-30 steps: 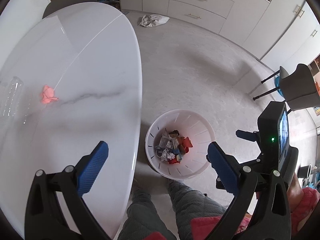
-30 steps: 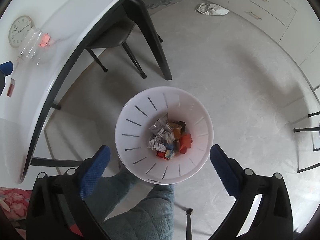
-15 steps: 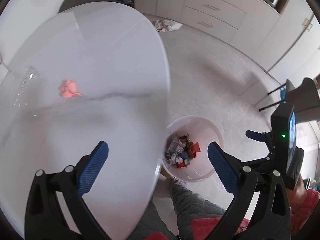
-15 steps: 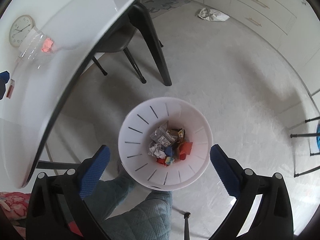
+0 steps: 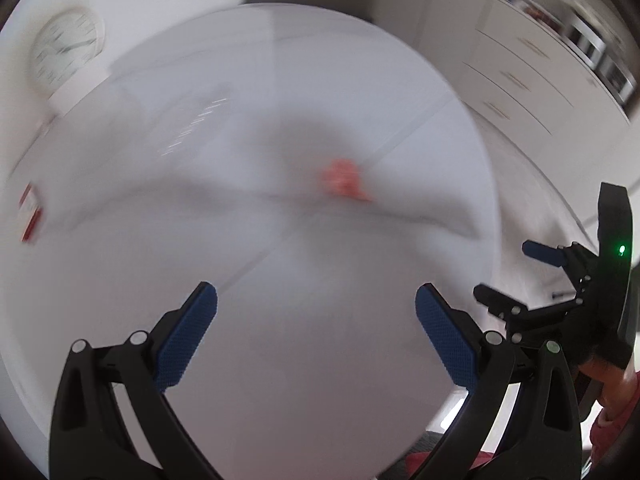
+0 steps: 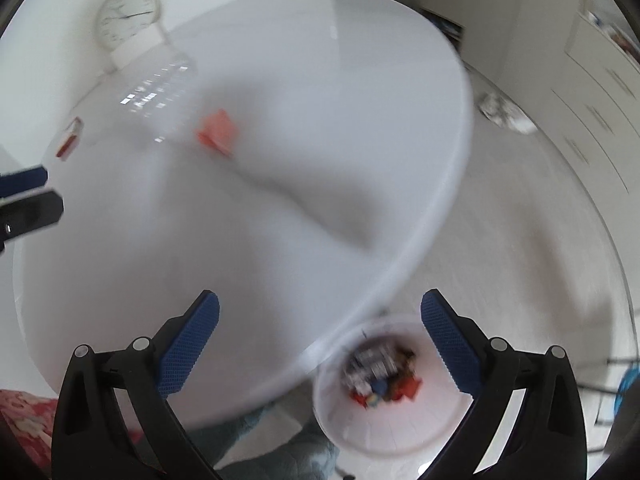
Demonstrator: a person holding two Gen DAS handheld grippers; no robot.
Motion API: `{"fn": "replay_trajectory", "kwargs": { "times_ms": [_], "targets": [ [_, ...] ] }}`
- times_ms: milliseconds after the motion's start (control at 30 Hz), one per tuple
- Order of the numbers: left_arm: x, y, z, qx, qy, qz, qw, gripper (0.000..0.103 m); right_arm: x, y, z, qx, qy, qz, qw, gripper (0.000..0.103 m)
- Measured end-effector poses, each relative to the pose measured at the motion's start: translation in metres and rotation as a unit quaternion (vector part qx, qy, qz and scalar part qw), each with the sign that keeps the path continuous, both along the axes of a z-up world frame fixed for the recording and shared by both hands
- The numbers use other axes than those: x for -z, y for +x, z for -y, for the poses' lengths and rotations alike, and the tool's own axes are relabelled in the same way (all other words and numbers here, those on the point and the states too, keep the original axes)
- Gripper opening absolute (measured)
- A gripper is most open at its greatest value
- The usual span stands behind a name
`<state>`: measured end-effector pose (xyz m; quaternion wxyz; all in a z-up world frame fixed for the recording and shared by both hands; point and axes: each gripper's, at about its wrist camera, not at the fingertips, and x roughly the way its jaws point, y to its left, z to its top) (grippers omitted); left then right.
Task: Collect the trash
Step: 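Grasp the pink tissue with the right gripper while the left grasps the plastic bottle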
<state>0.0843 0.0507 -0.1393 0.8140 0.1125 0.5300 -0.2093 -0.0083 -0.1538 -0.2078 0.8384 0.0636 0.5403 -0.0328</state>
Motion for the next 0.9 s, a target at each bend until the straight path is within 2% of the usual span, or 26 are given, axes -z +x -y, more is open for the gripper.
{"fn": "replay_trajectory", "kwargs": {
  "times_ms": [167,300,500,533,600,633,700,733,800,900],
  "targets": [
    [0.004,0.026,-0.047,-0.056,-0.009,-0.009,0.9984,0.095,0.002,0.058,-0.033,-0.031,-0.003,0.003,0.999,0.1],
    [0.008,0.045,-0.075,-0.081,-0.014,-0.014,0.9965,0.095,0.008,0.099,-0.055,-0.046,-0.005,0.002,0.999,0.1],
    [0.023,0.077,-0.102,-0.109,-0.019,-0.026,0.9935,0.095,0.019,0.133,-0.071,-0.058,-0.028,-0.001,0.998,0.098],
    [0.027,0.08,-0.102,-0.112,-0.019,-0.028,0.9931,0.095,0.021,0.137,-0.072,-0.061,-0.031,-0.005,0.998,0.094],
    [0.031,0.084,-0.106,-0.116,-0.019,-0.03,0.9926,0.095,0.026,0.143,-0.072,-0.061,-0.027,-0.017,0.998,0.078],
    [0.032,0.082,-0.106,-0.117,-0.02,-0.031,0.9924,0.095,0.029,0.145,-0.07,-0.06,-0.022,-0.025,0.998,0.073],
    [0.034,0.082,-0.11,-0.121,-0.022,-0.031,0.9919,0.095,0.031,0.147,-0.068,-0.057,-0.018,-0.033,0.998,0.055],
    [0.034,0.081,-0.108,-0.121,-0.023,-0.031,0.9919,0.095,0.03,0.146,-0.066,-0.055,-0.02,-0.032,0.998,0.051],
    [0.035,0.083,-0.107,-0.12,-0.023,-0.029,0.9921,0.095,0.03,0.145,-0.065,-0.061,-0.022,-0.036,0.997,0.035],
    [0.036,0.091,-0.107,-0.109,-0.021,-0.024,0.9936,0.095,0.026,0.143,-0.064,-0.068,-0.024,-0.033,0.997,0.035]
  ]
}}
